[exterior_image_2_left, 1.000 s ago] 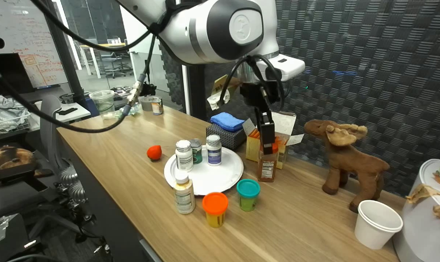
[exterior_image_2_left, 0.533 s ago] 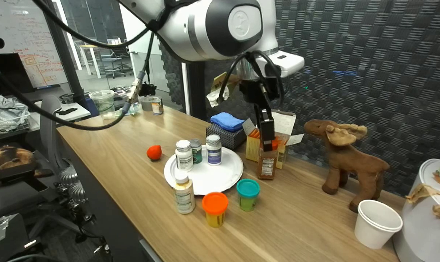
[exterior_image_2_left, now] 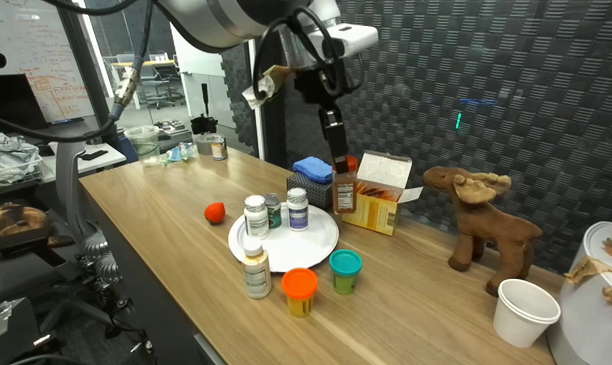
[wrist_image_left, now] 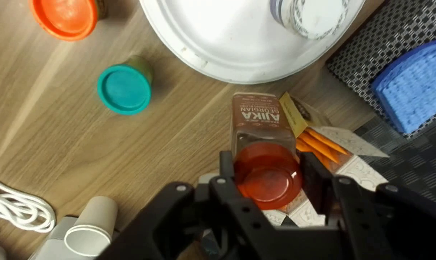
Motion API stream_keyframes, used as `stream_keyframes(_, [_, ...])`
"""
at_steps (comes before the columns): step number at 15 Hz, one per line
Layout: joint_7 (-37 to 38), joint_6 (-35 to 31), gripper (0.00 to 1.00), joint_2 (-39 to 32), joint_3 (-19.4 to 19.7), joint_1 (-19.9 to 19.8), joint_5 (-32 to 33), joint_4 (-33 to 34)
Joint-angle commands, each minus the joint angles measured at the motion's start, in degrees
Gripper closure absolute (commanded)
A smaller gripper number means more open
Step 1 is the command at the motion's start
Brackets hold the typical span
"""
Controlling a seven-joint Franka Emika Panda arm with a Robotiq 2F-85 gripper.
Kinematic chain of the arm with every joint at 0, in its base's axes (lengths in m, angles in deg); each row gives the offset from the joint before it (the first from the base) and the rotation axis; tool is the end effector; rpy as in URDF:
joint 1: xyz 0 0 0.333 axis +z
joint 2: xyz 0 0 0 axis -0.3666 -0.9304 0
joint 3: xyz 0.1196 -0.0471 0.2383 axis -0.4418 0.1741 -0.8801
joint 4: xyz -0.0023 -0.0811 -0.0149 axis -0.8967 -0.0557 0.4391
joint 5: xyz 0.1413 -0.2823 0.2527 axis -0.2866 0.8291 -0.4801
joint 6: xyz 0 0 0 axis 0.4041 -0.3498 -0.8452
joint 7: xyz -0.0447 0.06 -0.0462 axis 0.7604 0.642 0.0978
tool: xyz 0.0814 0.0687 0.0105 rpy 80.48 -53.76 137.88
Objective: Pick up the bottles and small containers and put them on the white plate.
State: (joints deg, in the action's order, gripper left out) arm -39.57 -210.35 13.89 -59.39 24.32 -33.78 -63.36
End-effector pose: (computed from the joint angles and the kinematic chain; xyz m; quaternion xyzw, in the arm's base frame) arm 0.6275 -0.0588 0.3375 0.9168 -0.3752 0.1285 0.0467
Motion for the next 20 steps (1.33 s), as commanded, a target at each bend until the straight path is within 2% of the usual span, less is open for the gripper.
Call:
stream_keyframes(1, [1.87, 0.07, 0.76, 6.33, -1.46, 1.58, 1.79, -6.78])
stream_keyframes(6, [1.58, 0.99, 0.76, 7.82, -4.13, 1.8, 0.96, -10.49])
stream_keyframes(10, [1.88, 1.34, 0.76, 8.42, -4.72, 1.5, 1.15, -12.23])
stream_keyframes(20, [-1.49, 0.53, 0.76, 5.54, -7.01, 1.63, -5.19, -11.53])
